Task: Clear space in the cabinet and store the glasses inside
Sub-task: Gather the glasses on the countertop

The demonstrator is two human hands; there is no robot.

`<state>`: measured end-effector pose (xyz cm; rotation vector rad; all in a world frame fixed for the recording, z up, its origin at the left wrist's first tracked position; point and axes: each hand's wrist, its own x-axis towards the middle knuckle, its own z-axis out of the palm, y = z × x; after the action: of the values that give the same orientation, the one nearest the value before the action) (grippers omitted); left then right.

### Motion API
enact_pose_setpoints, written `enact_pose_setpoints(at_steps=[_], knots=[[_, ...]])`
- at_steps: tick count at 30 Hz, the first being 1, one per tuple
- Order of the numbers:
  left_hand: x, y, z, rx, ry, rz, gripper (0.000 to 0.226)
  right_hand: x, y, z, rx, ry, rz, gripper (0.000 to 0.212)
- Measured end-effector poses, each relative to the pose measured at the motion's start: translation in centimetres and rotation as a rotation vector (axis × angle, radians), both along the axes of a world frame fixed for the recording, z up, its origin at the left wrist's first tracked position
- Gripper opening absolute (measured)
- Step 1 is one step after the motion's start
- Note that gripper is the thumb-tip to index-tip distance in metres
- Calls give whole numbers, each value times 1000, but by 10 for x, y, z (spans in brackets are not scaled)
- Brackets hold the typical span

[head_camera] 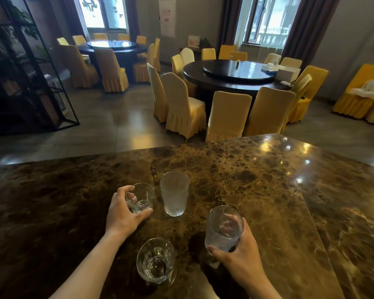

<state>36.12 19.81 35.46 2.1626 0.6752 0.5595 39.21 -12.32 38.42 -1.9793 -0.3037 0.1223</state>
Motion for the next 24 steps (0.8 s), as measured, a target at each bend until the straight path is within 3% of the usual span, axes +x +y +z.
enact_pose_setpoints(at_steps=[5,9,11,15,19,21,24], knots=[[-1,2,-5,2,11,-12,93,-4,0,12,-30,45,-1,87],[-14,1,10,-68,59,-32,113,-5,-17,44,-83,195,29,109],[-35,-3,23,-92,-22,19,104,-1,-31,69,-189,109,-29,96],[-87,-32,49,9,-113,-81,66,8,-7,136,-190,-357,-157,49],[-100,-76,73,122,140,-345,103,22,97,177,-269,-561,345,41],[-98,-89,71,214,278,-406,118,27,154,172,-501,-600,593,54],[-93,-91,65,251,411,-416,116,32,217,146,-833,-661,783,69]])
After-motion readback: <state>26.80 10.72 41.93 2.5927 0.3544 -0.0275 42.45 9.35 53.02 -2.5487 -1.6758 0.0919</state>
